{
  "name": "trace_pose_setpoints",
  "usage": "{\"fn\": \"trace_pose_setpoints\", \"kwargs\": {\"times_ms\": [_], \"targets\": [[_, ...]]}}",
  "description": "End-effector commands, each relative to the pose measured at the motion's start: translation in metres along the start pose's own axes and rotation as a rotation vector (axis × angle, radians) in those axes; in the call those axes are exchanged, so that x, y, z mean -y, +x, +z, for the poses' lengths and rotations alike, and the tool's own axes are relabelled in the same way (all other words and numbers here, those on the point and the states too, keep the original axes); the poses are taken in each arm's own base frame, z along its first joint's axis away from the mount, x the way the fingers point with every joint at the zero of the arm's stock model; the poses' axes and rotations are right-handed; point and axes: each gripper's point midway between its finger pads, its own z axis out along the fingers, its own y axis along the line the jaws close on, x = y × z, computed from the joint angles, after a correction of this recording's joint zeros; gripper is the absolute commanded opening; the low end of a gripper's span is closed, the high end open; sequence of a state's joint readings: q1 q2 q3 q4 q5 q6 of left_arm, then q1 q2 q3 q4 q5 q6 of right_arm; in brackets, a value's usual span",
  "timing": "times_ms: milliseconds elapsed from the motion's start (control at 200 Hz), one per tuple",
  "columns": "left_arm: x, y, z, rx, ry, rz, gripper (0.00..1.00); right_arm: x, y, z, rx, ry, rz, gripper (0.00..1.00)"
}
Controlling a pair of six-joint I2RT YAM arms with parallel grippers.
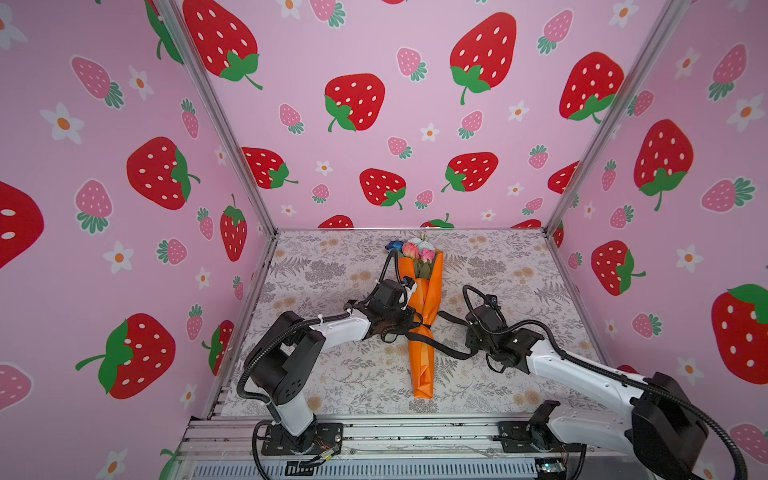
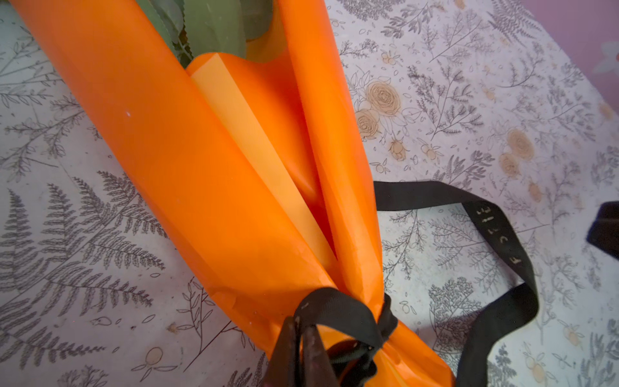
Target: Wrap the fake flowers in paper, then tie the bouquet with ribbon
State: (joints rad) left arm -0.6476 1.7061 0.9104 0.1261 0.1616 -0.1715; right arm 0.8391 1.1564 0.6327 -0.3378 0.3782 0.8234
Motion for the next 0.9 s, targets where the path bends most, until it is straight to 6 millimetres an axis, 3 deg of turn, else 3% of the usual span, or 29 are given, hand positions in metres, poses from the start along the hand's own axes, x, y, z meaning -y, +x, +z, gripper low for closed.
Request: {"fn": "trace_pose_setpoints", "kwargs": {"times_ms": [0, 55, 75, 335, 460, 685, 800, 895], "targets": [[0.005, -0.013, -0.008, 0.046, 0.023, 0.004, 0.07, -0.030, 0.000, -0.011, 0.012, -0.138, -0.096, 0.32], [0.006, -0.014, -0.008, 0.048, 0.027, 0.000, 0.07, -0.046, 0.008, -0.011, -0.009, -0.212, -0.130, 0.33], [0.006, -0.015, -0.009, 0.050, 0.027, 0.000, 0.02, -0.049, 0.013, -0.009, -0.020, -0.224, -0.142, 0.34], [0.009, -0.015, -0.010, 0.055, 0.044, -0.008, 0.00, -0.075, 0.062, 0.008, -0.131, -0.274, -0.318, 0.42], [0.009, -0.016, -0.012, 0.058, 0.043, -0.008, 0.00, -0.083, 0.067, 0.018, -0.136, -0.269, -0.356, 0.46], [0.011, -0.017, -0.017, 0.068, 0.048, 0.001, 0.00, -0.091, 0.058, 0.030, -0.093, -0.252, -0.373, 0.50], [0.012, -0.017, -0.019, 0.067, 0.050, 0.007, 0.00, -0.093, 0.047, 0.032, -0.059, -0.234, -0.361, 0.39], [0.012, -0.014, -0.019, 0.064, 0.052, 0.011, 0.00, -0.094, 0.033, 0.030, -0.022, -0.219, -0.340, 0.18]]}}
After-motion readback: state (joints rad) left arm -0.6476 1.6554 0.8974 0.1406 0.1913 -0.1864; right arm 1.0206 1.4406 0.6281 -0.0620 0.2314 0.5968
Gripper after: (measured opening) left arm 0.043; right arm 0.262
